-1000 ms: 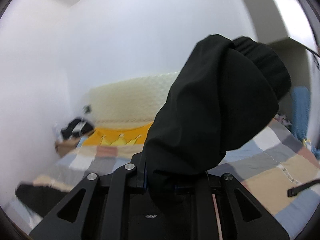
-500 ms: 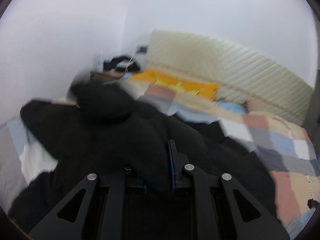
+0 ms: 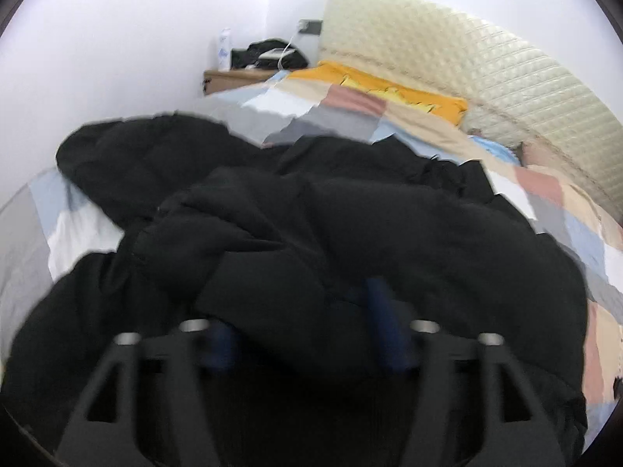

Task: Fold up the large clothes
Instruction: 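Lay the sleeve across the jacket back and open the right gripper, then move the left gripper toward the other outstretched sleeve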

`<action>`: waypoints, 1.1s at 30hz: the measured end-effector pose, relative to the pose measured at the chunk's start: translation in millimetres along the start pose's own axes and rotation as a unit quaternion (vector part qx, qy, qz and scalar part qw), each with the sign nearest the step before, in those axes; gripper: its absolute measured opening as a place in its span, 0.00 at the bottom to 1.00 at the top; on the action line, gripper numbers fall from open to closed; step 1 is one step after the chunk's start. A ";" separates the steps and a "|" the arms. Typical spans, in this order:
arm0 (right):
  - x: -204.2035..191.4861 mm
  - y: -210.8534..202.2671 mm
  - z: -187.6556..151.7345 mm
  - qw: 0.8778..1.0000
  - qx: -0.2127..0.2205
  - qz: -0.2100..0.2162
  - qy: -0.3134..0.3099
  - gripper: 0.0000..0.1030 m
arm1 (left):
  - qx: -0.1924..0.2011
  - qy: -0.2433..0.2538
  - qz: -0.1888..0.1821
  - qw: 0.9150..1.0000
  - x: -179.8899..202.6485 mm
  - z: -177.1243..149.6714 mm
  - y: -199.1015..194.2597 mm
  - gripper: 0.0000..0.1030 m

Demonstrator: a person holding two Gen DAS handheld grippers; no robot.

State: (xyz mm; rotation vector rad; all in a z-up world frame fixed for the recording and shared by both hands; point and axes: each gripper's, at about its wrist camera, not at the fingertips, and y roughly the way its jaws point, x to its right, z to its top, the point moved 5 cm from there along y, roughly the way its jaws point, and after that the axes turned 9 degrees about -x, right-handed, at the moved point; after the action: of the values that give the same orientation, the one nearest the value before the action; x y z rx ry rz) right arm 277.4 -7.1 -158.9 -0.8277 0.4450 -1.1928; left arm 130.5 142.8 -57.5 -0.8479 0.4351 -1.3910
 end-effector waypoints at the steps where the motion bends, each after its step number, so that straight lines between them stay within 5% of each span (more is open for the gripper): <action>1: 0.5 -7.0 0.5 1.000 0.006 0.004 0.001 0.70 | 0.002 0.002 0.003 1.000 0.7 -0.1 -0.8 0.99; 17: 79.8 -149.8 -26.5 0.990 0.101 0.005 0.100 0.74 | 0.036 0.053 0.042 0.997 30.1 -1.5 -26.2 0.99; 33: 142.0 -262.0 -125.2 0.972 0.145 -0.022 0.183 0.76 | 0.077 0.132 0.032 0.988 85.4 -20.9 -57.7 0.99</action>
State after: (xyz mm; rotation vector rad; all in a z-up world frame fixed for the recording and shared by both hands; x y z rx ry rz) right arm 71.6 -215.8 -22.8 -0.3673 0.5371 -1.4180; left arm 90.8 57.4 -10.8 -0.5207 0.5440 -1.4634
